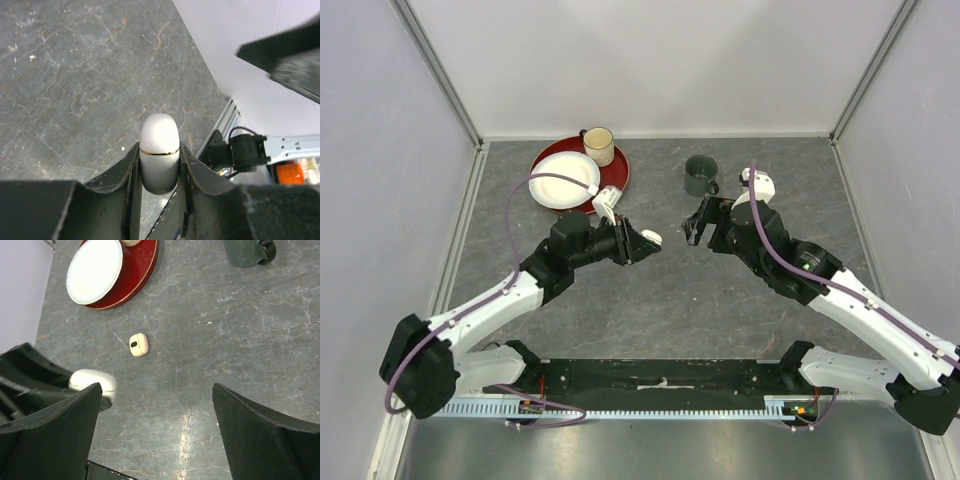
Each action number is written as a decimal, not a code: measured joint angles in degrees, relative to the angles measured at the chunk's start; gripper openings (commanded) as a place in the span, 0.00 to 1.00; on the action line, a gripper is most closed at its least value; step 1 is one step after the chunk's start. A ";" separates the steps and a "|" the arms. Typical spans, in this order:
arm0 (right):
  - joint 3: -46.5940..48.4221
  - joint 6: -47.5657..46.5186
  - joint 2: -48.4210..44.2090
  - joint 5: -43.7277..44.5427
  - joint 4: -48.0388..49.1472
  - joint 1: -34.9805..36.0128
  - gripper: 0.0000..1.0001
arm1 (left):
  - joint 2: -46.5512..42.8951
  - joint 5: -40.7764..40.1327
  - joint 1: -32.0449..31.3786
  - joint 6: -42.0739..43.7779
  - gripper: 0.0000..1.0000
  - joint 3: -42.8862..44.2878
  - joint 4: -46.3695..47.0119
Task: Insert the wireless bluetooth earbuds into the charging case
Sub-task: Place the charging case at the center of the board.
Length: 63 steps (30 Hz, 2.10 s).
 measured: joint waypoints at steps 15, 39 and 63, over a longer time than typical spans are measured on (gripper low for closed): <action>-2.01 1.79 -2.84 -0.74 -0.81 -0.24 0.98 | 22.23 1.68 1.09 -19.82 0.02 -0.17 15.39; -2.12 0.72 -3.76 -1.86 -1.03 -0.42 0.98 | 46.58 -2.73 -3.37 -34.95 0.18 1.44 31.26; -4.81 0.79 -5.01 -2.36 -2.54 -0.46 0.98 | 47.67 -5.09 -4.02 -38.03 0.45 2.89 28.72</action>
